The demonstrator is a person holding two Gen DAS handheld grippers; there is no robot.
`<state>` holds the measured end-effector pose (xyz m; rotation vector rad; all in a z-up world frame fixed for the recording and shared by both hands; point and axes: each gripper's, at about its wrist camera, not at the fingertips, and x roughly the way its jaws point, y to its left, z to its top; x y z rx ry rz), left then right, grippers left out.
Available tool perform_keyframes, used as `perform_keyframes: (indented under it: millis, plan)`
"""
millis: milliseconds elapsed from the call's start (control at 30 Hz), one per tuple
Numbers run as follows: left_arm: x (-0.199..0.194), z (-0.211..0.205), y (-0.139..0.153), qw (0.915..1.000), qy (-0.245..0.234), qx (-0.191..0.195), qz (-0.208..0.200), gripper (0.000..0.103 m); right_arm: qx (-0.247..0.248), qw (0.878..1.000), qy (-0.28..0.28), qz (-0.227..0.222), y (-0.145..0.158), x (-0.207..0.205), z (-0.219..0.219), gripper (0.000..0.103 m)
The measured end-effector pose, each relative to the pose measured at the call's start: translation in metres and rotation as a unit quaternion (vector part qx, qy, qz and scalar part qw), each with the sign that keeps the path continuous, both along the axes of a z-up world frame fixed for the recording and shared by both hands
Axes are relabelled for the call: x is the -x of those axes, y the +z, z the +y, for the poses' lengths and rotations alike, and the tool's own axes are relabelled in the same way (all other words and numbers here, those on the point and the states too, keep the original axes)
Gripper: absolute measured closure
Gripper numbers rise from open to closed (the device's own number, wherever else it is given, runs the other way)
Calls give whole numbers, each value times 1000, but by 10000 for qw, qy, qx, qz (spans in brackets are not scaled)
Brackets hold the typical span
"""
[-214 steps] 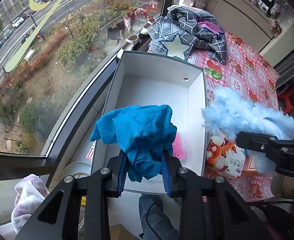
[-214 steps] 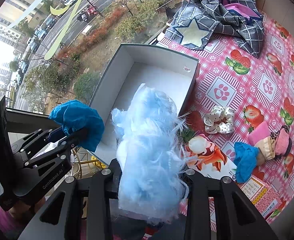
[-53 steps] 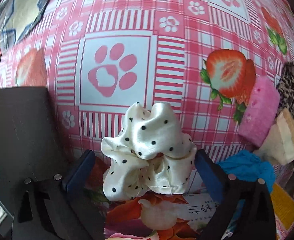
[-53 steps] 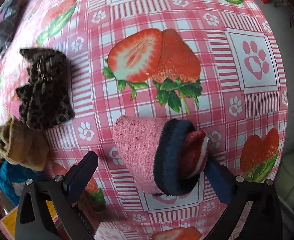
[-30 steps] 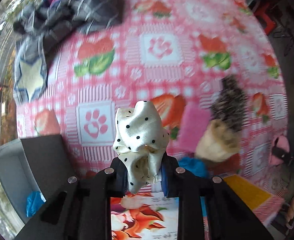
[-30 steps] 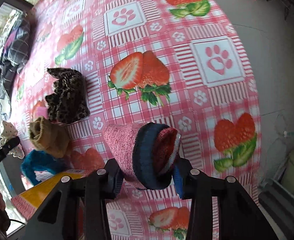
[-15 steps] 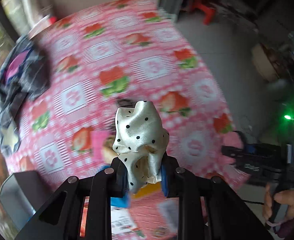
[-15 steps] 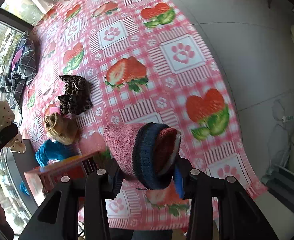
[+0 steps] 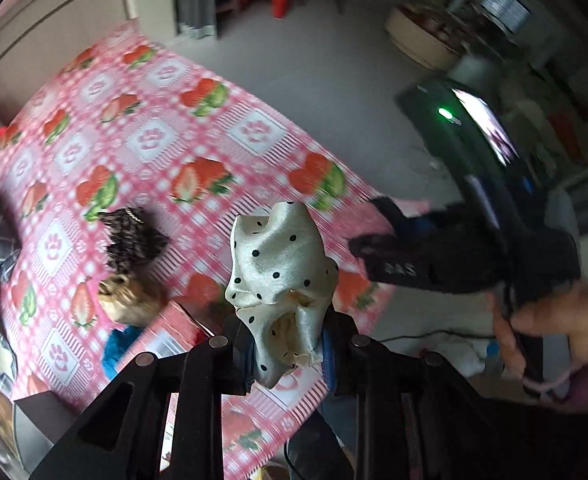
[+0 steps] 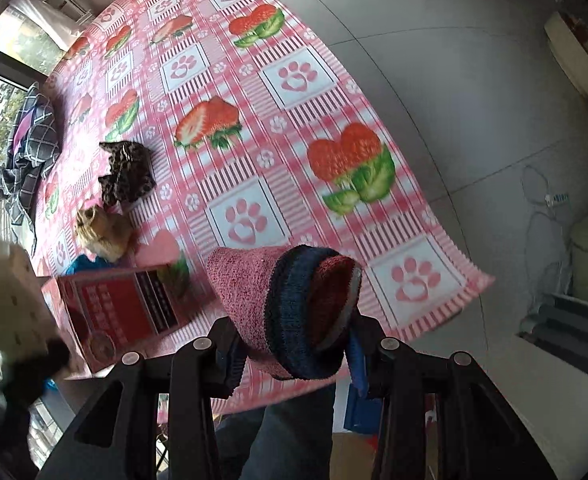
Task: Organize soft objects
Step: 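Carry the scrunchie and pink knit item over the white box with both tools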
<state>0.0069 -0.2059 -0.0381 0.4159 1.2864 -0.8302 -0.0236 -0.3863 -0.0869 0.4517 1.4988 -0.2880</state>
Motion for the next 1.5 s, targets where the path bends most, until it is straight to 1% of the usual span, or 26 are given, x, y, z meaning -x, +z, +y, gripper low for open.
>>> perform_keyframes:
  millis: [67, 233, 400, 567, 700, 833, 933, 1000, 1067, 1133, 1200, 1267, 1300, 1367, 1400, 1500]
  plan:
    - [13, 3, 0, 9998, -182, -9, 12, 76, -11, 10000, 22, 21, 0, 9, 5, 60]
    - [39, 20, -3, 9991, -415, -56, 68, 76, -65, 9998, 150, 80, -3, 27, 23, 60]
    - [55, 50, -5, 9994, -316, -104, 91, 76, -182, 9985, 488, 145, -7, 42, 53, 60]
    - [62, 89, -1, 9999, 38, -102, 26, 76, -367, 9936, 1052, 168, -6, 48, 92, 60]
    - [62, 121, 6, 9986, 507, -58, -103, 76, -470, 9838, 1714, 216, -6, 50, 131, 60]
    - [60, 159, 15, 9937, 1110, 44, -168, 76, -564, 9676, 2446, 276, -2, 48, 172, 60]
    - [57, 190, 17, 9860, 1654, 72, -194, 76, -600, 9532, 2950, 284, 2, 46, 198, 60]
    - [56, 213, 18, 9789, 2032, 90, -199, 76, -617, 9410, 3315, 282, 6, 44, 219, 60]
    - [56, 234, 17, 9700, 2421, 86, -192, 76, -574, 9282, 3669, 247, 10, 42, 238, 60]
    - [55, 254, 15, 9599, 2798, 80, -161, 76, -566, 9175, 3931, 221, 13, 40, 254, 60]
    - [56, 275, 11, 9476, 3192, 86, -112, 76, -569, 9073, 4162, 187, 18, 37, 269, 60]
    - [58, 291, 9, 9375, 3479, 83, -83, 76, -556, 8988, 4345, 143, 22, 33, 283, 60]
    - [59, 299, 7, 9315, 3637, 58, -92, 76, -554, 8956, 4412, 126, 23, 30, 288, 60]
    - [62, 312, 6, 9224, 3859, -7, -134, 76, -542, 8895, 4537, 77, 27, 25, 300, 60]
    - [63, 320, 4, 9157, 4016, -49, -148, 76, -535, 8873, 4579, 61, 28, 23, 305, 60]
    - [66, 340, 2, 8995, 4367, -34, -106, 76, -516, 8797, 4727, 4, 33, 15, 321, 60]
